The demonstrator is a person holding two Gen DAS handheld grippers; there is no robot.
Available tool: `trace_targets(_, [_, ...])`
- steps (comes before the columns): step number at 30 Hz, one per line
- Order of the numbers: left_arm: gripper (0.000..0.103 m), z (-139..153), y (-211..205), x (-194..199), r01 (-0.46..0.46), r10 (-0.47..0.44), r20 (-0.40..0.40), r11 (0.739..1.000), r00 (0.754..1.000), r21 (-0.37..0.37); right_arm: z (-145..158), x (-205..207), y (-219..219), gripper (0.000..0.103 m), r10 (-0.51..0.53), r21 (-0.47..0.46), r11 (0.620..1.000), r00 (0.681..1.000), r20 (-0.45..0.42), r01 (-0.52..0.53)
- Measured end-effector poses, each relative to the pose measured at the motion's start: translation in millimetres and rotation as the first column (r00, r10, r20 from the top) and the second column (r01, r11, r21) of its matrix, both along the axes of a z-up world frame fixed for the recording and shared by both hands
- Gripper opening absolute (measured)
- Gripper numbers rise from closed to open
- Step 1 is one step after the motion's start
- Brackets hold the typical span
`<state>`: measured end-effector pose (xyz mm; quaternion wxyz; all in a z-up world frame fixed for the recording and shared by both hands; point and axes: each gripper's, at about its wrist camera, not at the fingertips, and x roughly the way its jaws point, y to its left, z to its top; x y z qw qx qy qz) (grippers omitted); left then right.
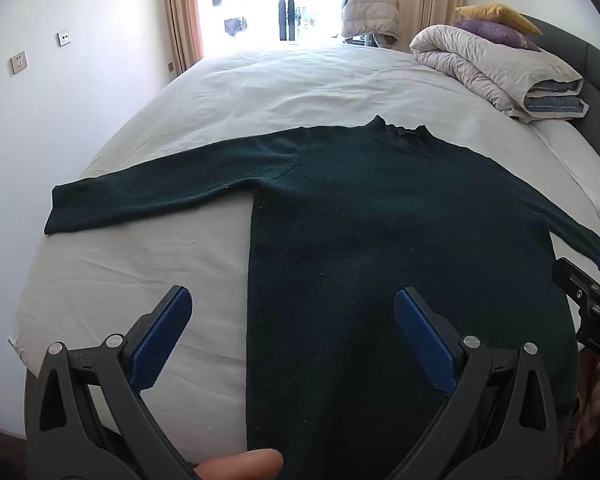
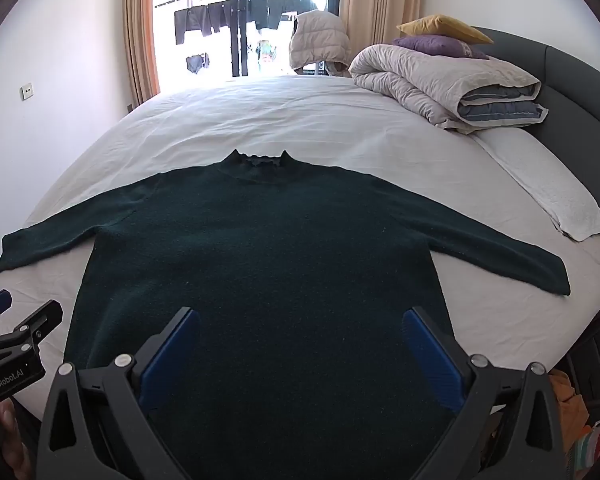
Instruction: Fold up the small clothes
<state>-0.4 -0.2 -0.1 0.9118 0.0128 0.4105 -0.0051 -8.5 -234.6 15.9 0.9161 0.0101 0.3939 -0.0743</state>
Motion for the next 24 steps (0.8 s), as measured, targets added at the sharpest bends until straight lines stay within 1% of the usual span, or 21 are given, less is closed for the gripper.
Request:
trace_targets(2, [0.103,0.5,-1.2,-1.2,-0.002,0.002,0.002,1.000,1.000,0.003,-0.4,0.2,0.1,0.103,-0.001,-0.007,1.000,1.000,-0.001,0.001])
trace_targets(3, [0.103,-0.8,2.3,1.9,0.003,-0.003,-0.014,1.000,1.000,-0.016,-0.5,0.3,0.1,0.103,-0.001,-0.009,1.000,1.000,-0.001,0.001])
trace_targets(12, [0.103,-2.0,2.4,6.7,0.004,-0.004,-0.017,1.000,1.000,-0.011,-2.7,1.1,2.2,0.103,-0.005,-0.007,1.000,1.000,-0.002,0.005])
trace_targets(13, [0.103,-6.1,1.0,2.8,0.000,-0.001,-0.012,1.000,1.000,-0.010,-2.9,1.2,1.4,0.103,-0.004,-0.008,1.000,1.000,-0.004,0.004])
trace_targets(22, [0.103,-9.4,-2.9,-3.3,-0.008,0.008,-0.013,1.000,1.000,-0.004,-6.3,-1.5,-0.6,0.103,-0.008,-0.014,1.000,1.000,0.001,0.008])
trace_targets(24, [0.103,-10.5,-2.5,1.0,-0.008,0.008,-0.014,1.000,1.000,-0.003,-7.2,-0.5,0.1,0.103,-0.013,-0.021,1.000,1.000,-0.002,0.013])
